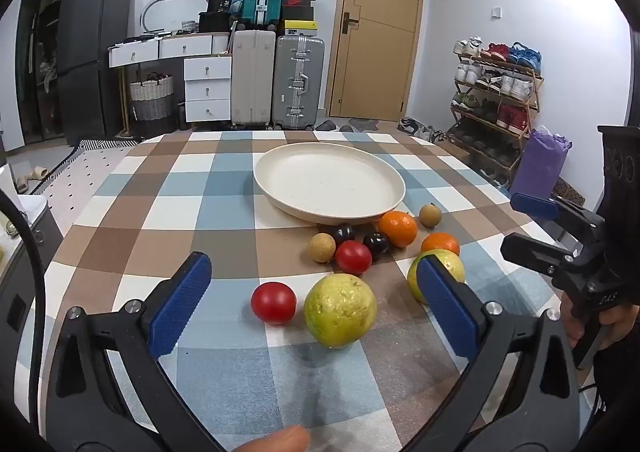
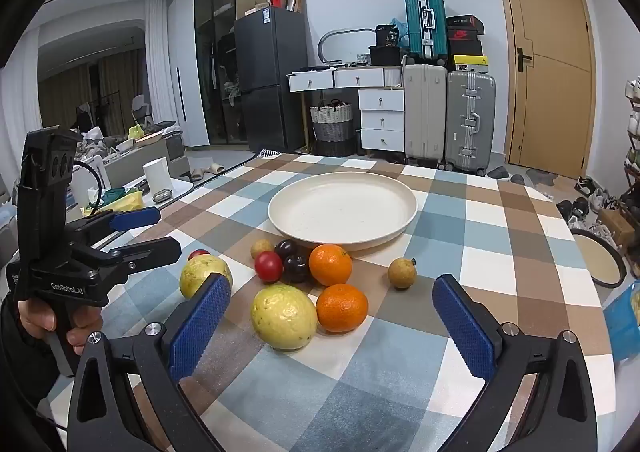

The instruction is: Organize fruits

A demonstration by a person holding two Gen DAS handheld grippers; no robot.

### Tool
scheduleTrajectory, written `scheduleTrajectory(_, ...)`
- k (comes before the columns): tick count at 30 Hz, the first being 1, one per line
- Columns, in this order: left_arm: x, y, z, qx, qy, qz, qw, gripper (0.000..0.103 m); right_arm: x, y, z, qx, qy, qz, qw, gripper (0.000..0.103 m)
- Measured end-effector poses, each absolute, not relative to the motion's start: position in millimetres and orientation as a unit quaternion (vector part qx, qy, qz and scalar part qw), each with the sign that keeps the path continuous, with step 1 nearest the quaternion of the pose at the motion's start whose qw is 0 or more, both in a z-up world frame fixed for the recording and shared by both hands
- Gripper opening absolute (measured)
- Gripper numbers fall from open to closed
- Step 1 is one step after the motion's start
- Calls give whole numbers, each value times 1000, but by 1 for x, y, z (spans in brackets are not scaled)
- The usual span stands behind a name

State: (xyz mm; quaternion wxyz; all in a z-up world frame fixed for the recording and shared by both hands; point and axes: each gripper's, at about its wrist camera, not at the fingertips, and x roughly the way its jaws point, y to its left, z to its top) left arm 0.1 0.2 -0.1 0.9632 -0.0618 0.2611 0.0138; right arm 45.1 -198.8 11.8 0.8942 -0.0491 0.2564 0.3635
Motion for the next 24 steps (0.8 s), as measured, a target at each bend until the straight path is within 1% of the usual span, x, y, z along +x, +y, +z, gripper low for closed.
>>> scheduleTrajectory(24, 3, 5, -2, -73, 261, 18, 962, 102, 45, -198, 12, -51, 259, 363, 894, 103)
